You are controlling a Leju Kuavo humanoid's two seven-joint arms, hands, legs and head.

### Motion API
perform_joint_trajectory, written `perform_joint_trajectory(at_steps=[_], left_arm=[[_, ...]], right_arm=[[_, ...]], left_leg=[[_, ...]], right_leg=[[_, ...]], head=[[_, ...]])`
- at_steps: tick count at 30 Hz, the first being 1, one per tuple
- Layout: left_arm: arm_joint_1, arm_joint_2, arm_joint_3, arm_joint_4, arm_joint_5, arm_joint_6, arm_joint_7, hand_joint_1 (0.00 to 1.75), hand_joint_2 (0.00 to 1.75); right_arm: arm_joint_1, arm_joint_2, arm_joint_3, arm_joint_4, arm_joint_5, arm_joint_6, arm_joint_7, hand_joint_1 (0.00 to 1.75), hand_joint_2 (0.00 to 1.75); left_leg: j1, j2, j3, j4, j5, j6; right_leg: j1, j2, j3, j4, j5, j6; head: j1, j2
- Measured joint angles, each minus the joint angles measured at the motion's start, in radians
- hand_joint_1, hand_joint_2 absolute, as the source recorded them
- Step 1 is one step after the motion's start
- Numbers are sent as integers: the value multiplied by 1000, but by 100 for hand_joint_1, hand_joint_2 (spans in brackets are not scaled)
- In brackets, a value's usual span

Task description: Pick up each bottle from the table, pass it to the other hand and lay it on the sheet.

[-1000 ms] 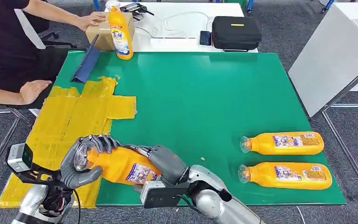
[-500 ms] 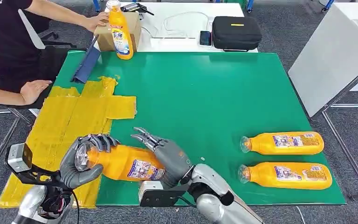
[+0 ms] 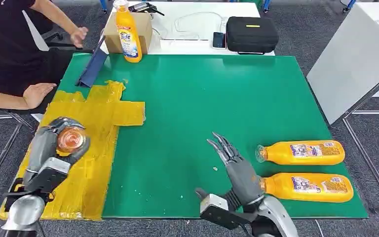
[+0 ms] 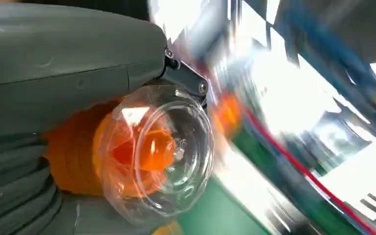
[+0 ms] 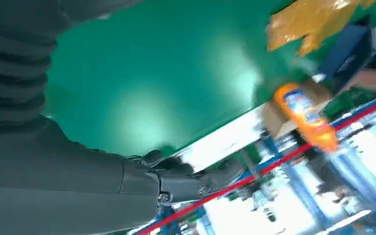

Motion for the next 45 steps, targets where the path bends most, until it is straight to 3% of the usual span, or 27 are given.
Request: perform_joint_trajectory(at_steps=[2,5,6,11,13,19,30,36,40,41,42,45], left_arm=[[3,0,-1,0,-219,133,29,175,175],[10,0,-2,1,-295,185,48,175,175],[10,0,-3,1,-303,189,50,175,175],[5,11,-40,55,-641,262,165,175,175],[5,14,-58,79,-662,263,178,175,175],[-25,28,-125,168,-748,187,238,175,175],[-60,31,-239,313,-676,87,236,175,175],[-81,16,-271,383,-549,-2,181,175,175],[-97,-1,-278,426,-349,-139,87,175,175],[-109,-4,-278,437,-283,-184,59,110,0],[-120,-6,-278,450,-236,-215,38,0,0],[-160,1,-274,481,-65,-334,-44,0,0]], right_arm=[[62,-48,-13,-85,2,-30,26,0,0],[122,-89,-23,-163,1,-46,37,0,0],[133,-98,-25,-177,1,-47,40,0,175],[205,-172,-24,-278,-13,-90,115,0,175],[223,-196,-22,-306,-13,-96,127,0,175],[253,-256,7,-373,31,-112,201,0,175],[261,-331,95,-434,76,-135,287,0,175],[260,-348,108,-440,74,-128,308,0,175],[252,-352,106,-440,62,-100,296,0,175],[247,-351,101,-438,54,-85,282,0,175],[244,-349,97,-435,50,-72,272,0,175],[235,-342,64,-403,18,-25,232,0,175]], left_leg=[[0,0,0,0,-1,1],[0,1,0,0,-2,0],[0,1,0,0,-2,0],[-1,0,3,0,-3,1],[-1,1,2,0,-3,1],[-1,5,3,0,-2,1],[-1,6,3,0,-3,1],[-1,6,3,0,-2,1],[-1,6,3,0,-2,1],[-1,6,4,0,-2,1],[-1,5,4,0,-2,1],[-2,-4,12,-1,-3,2]], right_leg=[[0,0,0,0,0,0],[0,0,0,0,-1,-1],[0,0,-1,0,-1,-1],[-1,0,-7,-1,-4,-1],[-1,0,2,-1,-3,0],[-1,1,1,-1,-1,-2],[-1,1,1,-1,-1,-2],[-1,1,1,-1,-1,-2],[-1,1,2,-1,-1,-2],[-1,1,2,-1,-1,-2],[-1,1,3,-1,-1,-2],[-1,-4,6,-1,-5,1]], head=[[1,0],[0,0],[1,0],[1,0],[1,0],[1,0],[1,0],[1,0],[1,0],[0,0],[0,0],[0,0]])
